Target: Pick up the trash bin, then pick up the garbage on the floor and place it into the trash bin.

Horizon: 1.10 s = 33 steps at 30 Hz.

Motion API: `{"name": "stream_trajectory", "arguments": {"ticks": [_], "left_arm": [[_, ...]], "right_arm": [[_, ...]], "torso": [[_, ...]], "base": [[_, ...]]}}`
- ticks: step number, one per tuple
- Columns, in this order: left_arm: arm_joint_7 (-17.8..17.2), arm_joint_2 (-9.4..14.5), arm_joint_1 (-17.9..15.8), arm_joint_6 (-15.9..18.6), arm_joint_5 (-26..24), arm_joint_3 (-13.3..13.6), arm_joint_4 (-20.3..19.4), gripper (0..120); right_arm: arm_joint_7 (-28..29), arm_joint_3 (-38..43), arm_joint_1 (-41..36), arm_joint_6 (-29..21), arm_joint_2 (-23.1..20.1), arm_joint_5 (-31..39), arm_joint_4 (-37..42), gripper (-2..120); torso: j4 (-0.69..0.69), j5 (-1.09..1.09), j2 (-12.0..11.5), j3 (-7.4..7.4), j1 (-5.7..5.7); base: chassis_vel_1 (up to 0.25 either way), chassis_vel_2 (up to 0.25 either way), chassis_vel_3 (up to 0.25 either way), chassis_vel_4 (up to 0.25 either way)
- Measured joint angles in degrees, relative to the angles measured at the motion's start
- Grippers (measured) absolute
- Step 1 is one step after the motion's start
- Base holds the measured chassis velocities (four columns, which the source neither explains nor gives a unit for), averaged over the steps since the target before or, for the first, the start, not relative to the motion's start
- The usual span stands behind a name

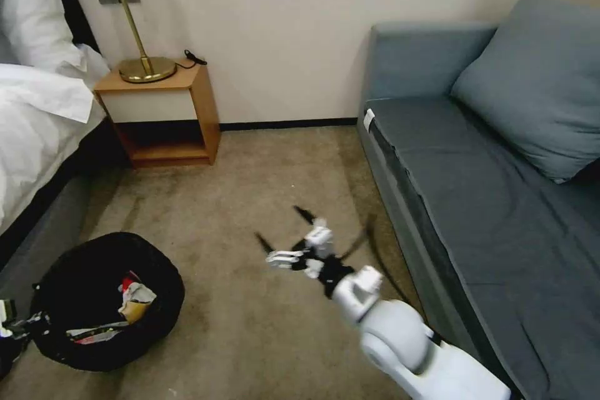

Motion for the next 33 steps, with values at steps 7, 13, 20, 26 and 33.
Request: {"name": "stream_trajectory", "arguments": {"ticks": [7, 13, 20, 26, 33], "left_arm": [[-0.37, -0.32, -0.44, 0.0, -0.46, 0.82, 2.32, 2], [-1.43, -0.01, -1.38, 0.0, -1.9, 1.28, 4.89, 2], [-1.69, 0.23, -1.29, -0.02, -1.46, 0.74, 5.86, 15], [-0.4, 0.13, -0.44, -0.02, 2.08, -0.2, 4.8, 39], [2.73, -0.63, 1.56, -0.01, 10.88, -1.95, 0.1, 64]], "right_arm": [[-0.14, 11.17, -10.71, 6.65, 3.16, -7.25, 1.88, 100], [0.01, 15.53, -17.11, 10.0, 4.36, -9.07, 1.94, 100], [0.11, 16.08, -17.29, 10.0, 4.71, -7.98, 2.13, 100], [0.16, 15.83, -16.88, 9.75, 4.74, -7.01, 1.92, 100], [0.18, 15.74, -16.39, 9.6, 4.89, -6.44, 1.73, 100]], "torso": [[0.01, 0.0, 0.0, 0.0, 0.0], [-0.01, 0.0, 0.0, 0.0, 0.0], [0.0, 0.0, 0.0, 0.01, 0.0], [0.01, -0.01, 0.0, 0.01, 0.0], [0.01, -0.01, 0.0, 0.01, 0.0]], "base": [[0.0, 0.0, 0.0, 0.0], [0.0, 0.0, 0.0, 0.0], [0.0, 0.0, 0.0, 0.0], [0.0, 0.0, 0.0, 0.0], [0.0, 0.0, 0.0, 0.0]]}}
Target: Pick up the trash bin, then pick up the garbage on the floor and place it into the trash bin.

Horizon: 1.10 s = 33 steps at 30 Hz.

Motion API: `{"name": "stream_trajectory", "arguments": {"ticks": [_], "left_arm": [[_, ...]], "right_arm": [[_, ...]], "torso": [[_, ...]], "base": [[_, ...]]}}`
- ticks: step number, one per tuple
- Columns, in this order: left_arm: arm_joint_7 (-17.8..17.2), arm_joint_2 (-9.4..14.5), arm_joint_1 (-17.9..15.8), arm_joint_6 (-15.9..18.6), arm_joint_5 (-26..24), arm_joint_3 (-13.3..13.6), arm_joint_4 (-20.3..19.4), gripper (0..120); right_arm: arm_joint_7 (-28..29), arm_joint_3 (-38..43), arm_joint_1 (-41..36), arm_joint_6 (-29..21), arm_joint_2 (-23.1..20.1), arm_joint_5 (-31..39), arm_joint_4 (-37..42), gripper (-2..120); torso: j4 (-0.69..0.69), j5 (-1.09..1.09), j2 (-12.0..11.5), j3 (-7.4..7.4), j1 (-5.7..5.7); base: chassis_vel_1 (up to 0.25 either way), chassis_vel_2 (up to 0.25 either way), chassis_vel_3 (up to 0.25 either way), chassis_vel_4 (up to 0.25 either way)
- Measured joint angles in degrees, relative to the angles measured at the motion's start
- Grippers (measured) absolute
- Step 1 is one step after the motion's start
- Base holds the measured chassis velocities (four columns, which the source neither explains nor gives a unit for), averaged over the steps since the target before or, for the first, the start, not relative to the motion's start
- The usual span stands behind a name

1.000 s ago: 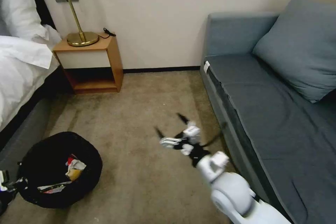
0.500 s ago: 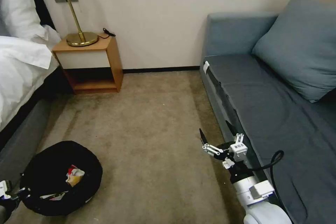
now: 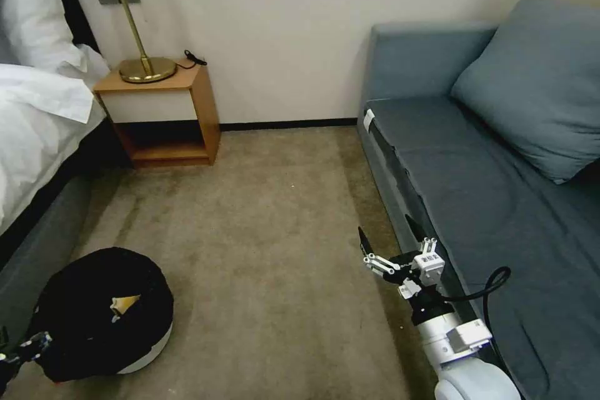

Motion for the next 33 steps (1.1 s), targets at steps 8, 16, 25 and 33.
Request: {"name": "stream_trajectory", "arguments": {"ticks": [8, 16, 25, 33], "left_arm": [[3.03, -1.76, 2.17, -3.54, 5.99, -1.12, -5.29, 95], [3.43, -6.21, 4.12, -35.6, 6.68, 9.22, -9.38, 100], [0.57, -11.04, 5.64, -58.89, 18.51, 17.99, -15.28, 100], [-2.72, -12.59, 9.42, -59.38, 23.87, 28.03, -22.47, 100]], "right_arm": [[-0.04, -0.04, -0.39, 0.05, 0.99, -0.02, -0.42, 100], [-0.07, 1.87, -2.3, 1.88, 3.46, -2.98, -1.2, 100], [-0.54, 5.24, -7.38, 5.89, 6.82, -6.46, -0.95, 100], [-3.43, 3.34, -9.95, 9.66, 9.48, -6.8, 0.03, 100]], "torso": [[0.0, 0.01, 0.0, 0.0, 0.0], [-0.01, 0.0, 0.0, 0.0, 0.0], [-0.01, -0.01, 0.0, 0.0, 0.0], [-0.01, 0.01, 0.0, 0.0, 0.0]], "base": [[0.0, 0.0, 0.0, 0.0], [0.0, 0.0, 0.0, 0.0], [0.0, 0.0, 0.0, 0.0], [0.0, 0.0, 0.0, 0.0]]}}
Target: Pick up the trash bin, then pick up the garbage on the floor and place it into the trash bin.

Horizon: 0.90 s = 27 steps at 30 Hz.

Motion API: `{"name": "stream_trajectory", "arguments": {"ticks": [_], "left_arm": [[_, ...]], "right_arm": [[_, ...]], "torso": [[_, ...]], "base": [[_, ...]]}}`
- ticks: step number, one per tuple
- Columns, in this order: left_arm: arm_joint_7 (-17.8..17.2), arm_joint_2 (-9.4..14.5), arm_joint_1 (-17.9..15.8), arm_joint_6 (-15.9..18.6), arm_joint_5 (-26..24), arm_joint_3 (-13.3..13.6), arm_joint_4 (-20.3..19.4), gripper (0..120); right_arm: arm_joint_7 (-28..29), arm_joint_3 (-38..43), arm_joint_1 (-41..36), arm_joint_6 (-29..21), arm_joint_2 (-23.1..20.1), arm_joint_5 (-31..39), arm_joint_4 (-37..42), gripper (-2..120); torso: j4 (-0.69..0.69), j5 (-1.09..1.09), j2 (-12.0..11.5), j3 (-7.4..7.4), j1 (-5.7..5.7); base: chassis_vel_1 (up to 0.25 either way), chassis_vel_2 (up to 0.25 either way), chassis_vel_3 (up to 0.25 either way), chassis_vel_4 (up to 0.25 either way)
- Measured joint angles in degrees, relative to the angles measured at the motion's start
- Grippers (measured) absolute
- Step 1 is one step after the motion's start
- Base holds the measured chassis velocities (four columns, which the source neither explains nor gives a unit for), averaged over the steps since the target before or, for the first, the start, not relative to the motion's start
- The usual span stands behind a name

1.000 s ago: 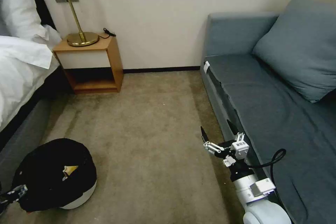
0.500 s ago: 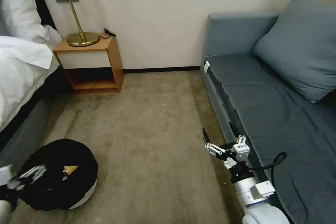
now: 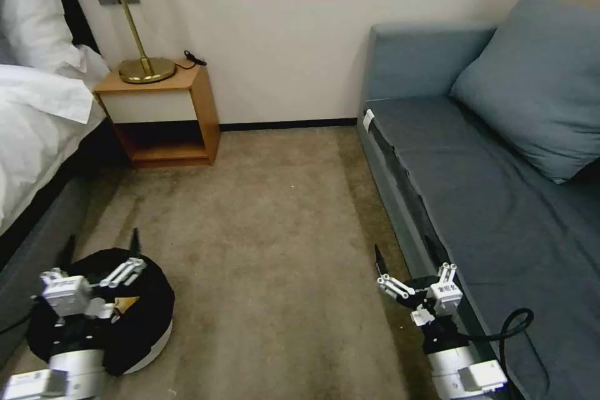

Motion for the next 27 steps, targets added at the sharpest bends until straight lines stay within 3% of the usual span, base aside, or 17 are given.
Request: {"name": "stream_trajectory", "arguments": {"ticks": [10, 27], "left_arm": [[-1.16, 0.93, 1.4, -0.29, 4.41, 3.84, 1.53, 100], [-0.81, 1.14, 1.72, -0.57, 5.19, 4.09, 1.8, 100]], "right_arm": [[-0.71, -2.3, 0.19, 0.37, 2.04, -1.68, 0.07, 100], [-1.26, -1.98, 0.28, 0.41, 2.17, -1.71, -0.25, 100]], "torso": [[0.0, -0.01, 0.0, 0.0, 0.0], [0.0, -0.01, 0.0, 0.0, 0.0]], "base": [[0.0, 0.0, 0.0, 0.0], [0.0, 0.0, 0.0, 0.0]]}}
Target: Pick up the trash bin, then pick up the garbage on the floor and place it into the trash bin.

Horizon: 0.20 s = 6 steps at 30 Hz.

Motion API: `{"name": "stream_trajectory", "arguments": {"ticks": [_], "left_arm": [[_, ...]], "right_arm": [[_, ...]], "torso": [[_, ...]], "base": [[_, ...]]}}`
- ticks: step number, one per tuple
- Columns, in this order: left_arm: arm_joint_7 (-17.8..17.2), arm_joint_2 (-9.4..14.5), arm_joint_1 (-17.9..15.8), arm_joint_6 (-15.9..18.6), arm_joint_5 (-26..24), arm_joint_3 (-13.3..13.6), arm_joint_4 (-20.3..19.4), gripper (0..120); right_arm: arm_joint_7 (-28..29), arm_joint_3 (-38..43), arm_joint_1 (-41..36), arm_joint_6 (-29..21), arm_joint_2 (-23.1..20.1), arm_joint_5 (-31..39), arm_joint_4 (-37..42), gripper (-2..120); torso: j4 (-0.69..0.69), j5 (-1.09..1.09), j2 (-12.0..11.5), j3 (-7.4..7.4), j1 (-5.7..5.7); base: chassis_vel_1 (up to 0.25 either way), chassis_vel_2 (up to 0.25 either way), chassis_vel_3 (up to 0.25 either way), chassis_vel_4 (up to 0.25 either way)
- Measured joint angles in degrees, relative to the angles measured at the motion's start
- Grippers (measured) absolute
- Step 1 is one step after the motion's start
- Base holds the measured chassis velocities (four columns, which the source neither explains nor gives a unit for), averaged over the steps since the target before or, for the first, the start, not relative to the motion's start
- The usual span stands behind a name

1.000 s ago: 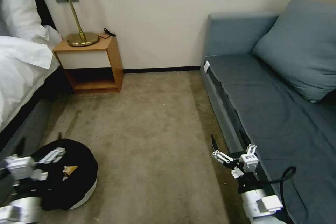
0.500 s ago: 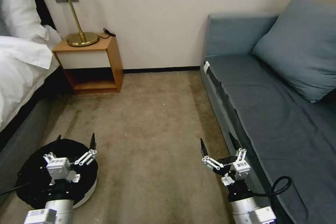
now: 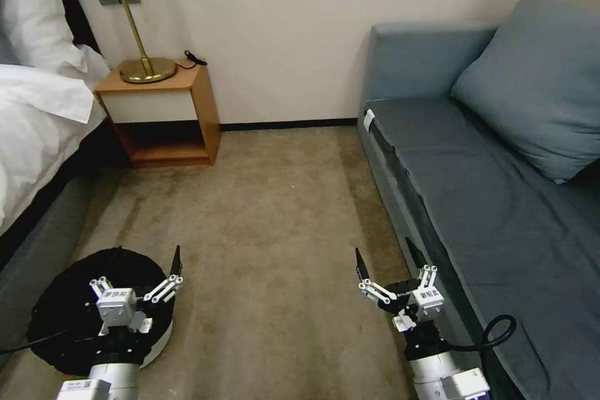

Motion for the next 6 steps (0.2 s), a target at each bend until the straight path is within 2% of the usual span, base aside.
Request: {"name": "stream_trajectory", "arguments": {"ticks": [6], "left_arm": [[0.02, 0.01, -0.02, 0.06, -0.07, -0.05, 0.02, 100]], "right_arm": [[0.0, 0.02, 0.02, -0.02, -0.02, 0.01, -0.02, 100]], "torso": [[0.0, 0.0, 0.0, 0.0, 0.0]], "base": [[0.0, 0.0, 0.0, 0.0]]}}
